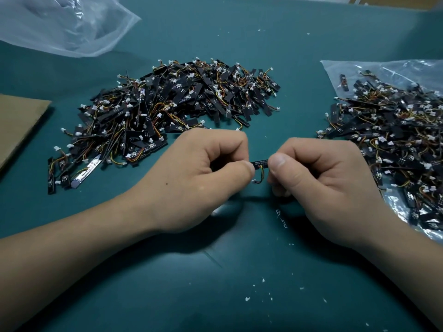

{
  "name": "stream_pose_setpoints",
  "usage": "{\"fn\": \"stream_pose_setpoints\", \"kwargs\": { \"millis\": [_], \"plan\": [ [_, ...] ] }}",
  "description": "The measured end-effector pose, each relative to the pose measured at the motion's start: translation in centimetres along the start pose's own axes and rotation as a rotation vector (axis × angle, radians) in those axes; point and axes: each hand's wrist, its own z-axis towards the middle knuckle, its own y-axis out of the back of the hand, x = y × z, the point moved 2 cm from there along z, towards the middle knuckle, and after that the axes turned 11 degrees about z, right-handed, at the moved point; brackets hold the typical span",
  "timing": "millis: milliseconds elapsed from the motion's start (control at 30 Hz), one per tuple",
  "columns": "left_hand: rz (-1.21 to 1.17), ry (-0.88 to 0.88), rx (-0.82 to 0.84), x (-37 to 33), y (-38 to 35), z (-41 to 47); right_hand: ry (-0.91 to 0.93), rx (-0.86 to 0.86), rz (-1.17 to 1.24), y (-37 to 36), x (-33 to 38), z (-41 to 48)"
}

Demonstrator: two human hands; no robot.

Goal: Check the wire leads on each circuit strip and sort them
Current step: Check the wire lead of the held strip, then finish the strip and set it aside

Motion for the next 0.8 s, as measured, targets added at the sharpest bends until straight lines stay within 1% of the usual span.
{"fn": "stream_pose_setpoints", "kwargs": {
  "millis": [100, 200, 333, 467, 567, 667, 733, 800],
  "plan": [
    [-0.015, -0.011, 0.002, 0.01, 0.13, 0.03, 0.001, -0.001, -0.008, -0.04, -0.11, 0.03],
    [-0.029, -0.023, 0.008, -0.02, 0.08, -0.02, -0.015, 0.015, 0.038, 0.04, -0.10, -0.01],
    [-0.001, -0.048, -0.001, -0.01, 0.09, 0.01, -0.093, 0.116, 0.165, 0.24, -0.15, 0.18],
    [-0.042, -0.110, 0.016, -0.38, 0.18, -0.27, -0.168, 0.221, 0.147, -0.01, -0.31, 0.20],
    [-0.007, -0.098, 0.036, -0.39, 0.08, -0.21, -0.144, 0.193, 0.148, 0.11, -0.26, 0.09],
    [-0.003, -0.058, 0.114, -0.25, -0.06, -0.18, -0.116, 0.166, 0.167, 0.26, -0.27, 0.09],
    [-0.014, -0.043, 0.166, -0.19, -0.14, -0.25, -0.104, 0.188, 0.161, 0.25, -0.20, 0.04],
    [-0.029, -0.037, 0.182, -0.21, -0.10, -0.26, -0.094, 0.223, 0.135, 0.17, -0.13, -0.05]
  ]
}}
